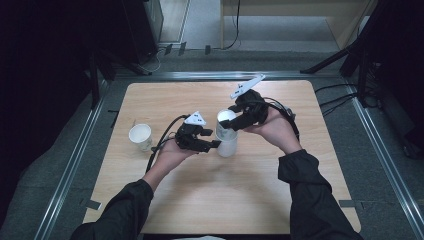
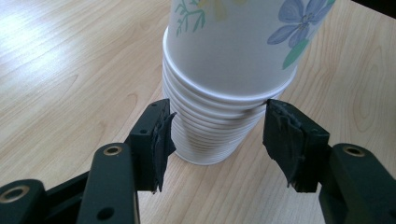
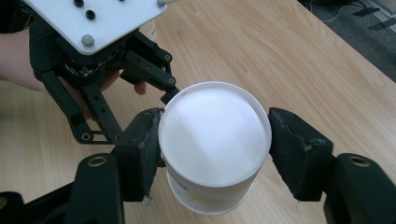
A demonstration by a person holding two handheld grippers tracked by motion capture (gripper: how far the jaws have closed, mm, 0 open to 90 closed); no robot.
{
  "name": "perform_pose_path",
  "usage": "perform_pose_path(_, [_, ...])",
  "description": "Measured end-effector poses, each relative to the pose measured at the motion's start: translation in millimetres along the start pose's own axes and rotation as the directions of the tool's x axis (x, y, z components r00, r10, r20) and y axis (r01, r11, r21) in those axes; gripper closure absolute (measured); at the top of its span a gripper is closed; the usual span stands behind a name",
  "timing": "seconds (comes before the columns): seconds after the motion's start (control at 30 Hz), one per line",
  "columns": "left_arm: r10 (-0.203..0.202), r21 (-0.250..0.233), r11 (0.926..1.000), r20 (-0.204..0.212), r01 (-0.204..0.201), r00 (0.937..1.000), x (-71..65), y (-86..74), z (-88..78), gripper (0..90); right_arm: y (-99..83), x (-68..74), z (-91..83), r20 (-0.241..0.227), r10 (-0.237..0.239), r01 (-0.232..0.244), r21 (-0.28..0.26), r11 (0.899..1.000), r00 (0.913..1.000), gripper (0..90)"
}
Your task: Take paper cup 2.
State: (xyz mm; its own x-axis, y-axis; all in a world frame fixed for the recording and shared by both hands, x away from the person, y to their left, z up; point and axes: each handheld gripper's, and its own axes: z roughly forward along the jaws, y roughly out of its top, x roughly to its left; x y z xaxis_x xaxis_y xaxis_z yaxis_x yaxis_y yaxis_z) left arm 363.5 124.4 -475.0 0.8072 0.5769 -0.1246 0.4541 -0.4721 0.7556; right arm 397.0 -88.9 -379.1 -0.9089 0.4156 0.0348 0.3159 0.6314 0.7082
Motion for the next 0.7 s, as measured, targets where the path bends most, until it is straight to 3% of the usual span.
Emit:
perform_pose_path(0.63, [-0.040, 0.021, 0.9990, 0.015, 0.040, 0.9991, 2.7, 1.4, 2.2, 40.9, 0.1, 0.4, -0.8, 0.002, -0.002, 0.002, 0.010, 1.000, 1.0000, 37.4])
perform_pose_path(0.7, [-0.009, 0.062, 0.9980, -0.026, 0.010, 0.9996, 1.1, 0.9, 5.1, 43.6, 0.0, -0.1, -1.0, 0.007, -0.002, 0.002, 0.010, 1.000, 1.0000, 37.4])
